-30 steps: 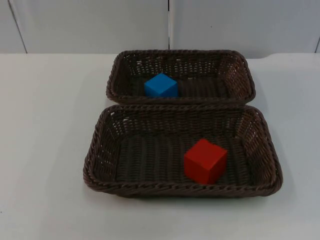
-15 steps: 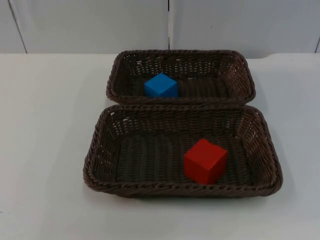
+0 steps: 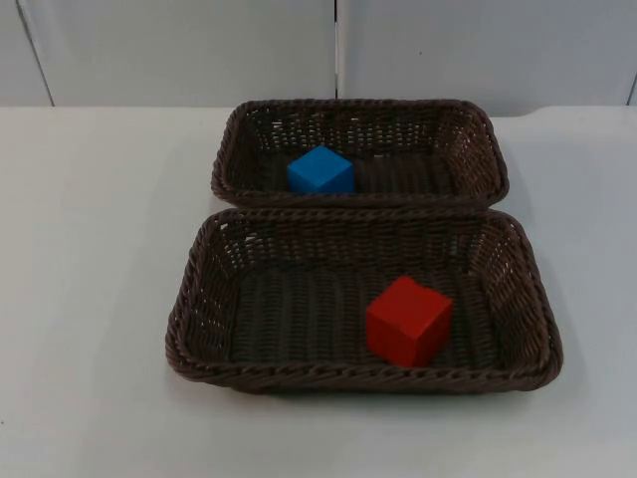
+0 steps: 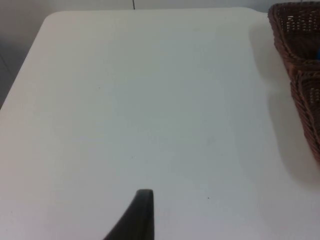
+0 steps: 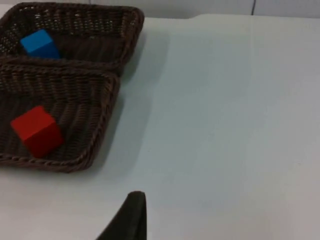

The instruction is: Pick up one cube with the left hand and place it into the upper basket. Pick up one cube with the right hand and place it into the lower basket.

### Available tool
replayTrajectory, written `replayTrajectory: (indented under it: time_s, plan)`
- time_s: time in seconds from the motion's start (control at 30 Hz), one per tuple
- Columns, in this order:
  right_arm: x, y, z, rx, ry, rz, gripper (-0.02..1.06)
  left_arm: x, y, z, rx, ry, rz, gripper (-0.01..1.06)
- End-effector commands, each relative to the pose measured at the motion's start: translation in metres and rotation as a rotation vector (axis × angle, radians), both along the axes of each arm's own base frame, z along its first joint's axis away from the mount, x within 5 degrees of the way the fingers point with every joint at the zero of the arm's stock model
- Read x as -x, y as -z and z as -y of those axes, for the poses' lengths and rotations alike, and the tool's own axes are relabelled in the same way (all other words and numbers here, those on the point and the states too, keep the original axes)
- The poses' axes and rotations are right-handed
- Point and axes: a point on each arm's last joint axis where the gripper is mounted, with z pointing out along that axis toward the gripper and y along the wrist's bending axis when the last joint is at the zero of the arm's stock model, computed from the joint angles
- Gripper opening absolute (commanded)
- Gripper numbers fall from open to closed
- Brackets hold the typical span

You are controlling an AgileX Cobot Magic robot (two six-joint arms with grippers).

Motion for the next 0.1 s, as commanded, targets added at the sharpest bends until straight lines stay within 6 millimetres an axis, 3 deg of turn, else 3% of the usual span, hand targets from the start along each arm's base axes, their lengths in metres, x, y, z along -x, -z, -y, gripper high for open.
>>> replayTrajectory:
  time_s: [0.0,0.07]
  plan:
    - [-0.0008,0.001,-0.0004,-0.004,0.02,0.004,1.05,0.0002,0.0012,-0.0001,-0.001,-0.006,0.0,1.05]
    - [-0.0007,0.001,-0.0005,-0.004,0.031,0.004,1.05,0.0002,0.0012,-0.0001,-0.001,-0.006,0.0,1.05]
